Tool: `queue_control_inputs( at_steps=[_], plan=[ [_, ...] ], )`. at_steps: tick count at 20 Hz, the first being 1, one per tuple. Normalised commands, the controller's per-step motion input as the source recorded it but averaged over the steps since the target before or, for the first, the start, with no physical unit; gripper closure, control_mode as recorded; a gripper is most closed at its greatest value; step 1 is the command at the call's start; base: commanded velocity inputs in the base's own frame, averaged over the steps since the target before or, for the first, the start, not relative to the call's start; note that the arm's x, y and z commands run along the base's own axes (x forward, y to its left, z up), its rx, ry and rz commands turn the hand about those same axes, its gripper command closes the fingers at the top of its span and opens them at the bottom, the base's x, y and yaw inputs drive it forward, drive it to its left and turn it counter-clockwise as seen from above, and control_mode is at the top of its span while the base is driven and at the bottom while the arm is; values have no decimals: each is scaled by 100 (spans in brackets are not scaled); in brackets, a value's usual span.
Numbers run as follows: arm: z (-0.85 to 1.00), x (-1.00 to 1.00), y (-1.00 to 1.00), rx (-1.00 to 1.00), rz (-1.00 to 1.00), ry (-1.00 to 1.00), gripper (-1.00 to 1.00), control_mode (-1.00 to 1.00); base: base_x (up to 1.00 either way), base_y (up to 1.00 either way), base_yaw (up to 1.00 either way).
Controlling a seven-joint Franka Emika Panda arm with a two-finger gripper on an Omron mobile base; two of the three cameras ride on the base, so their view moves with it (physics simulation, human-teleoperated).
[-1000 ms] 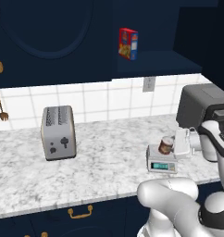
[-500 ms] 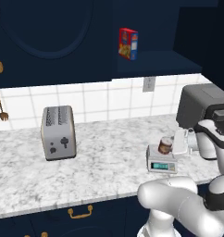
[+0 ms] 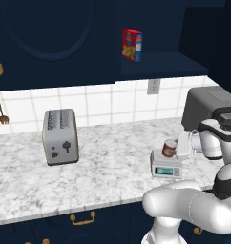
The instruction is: Pick the canned food and place it on the digital scale for weighing, and close the cabinet.
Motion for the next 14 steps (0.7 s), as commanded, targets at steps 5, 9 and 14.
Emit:
queue_control_inputs(
  at_steps=[5, 9, 14],
  plan=[
    [-10, -11, 8, -1, 0, 0, -100, -100, 0, 0, 0],
    [0, -15, 0, 0, 0, 0, -100, -100, 0, 0, 0],
    [0, -39, 0, 0, 0, 0, -100, -100, 0, 0, 0]
  ],
)
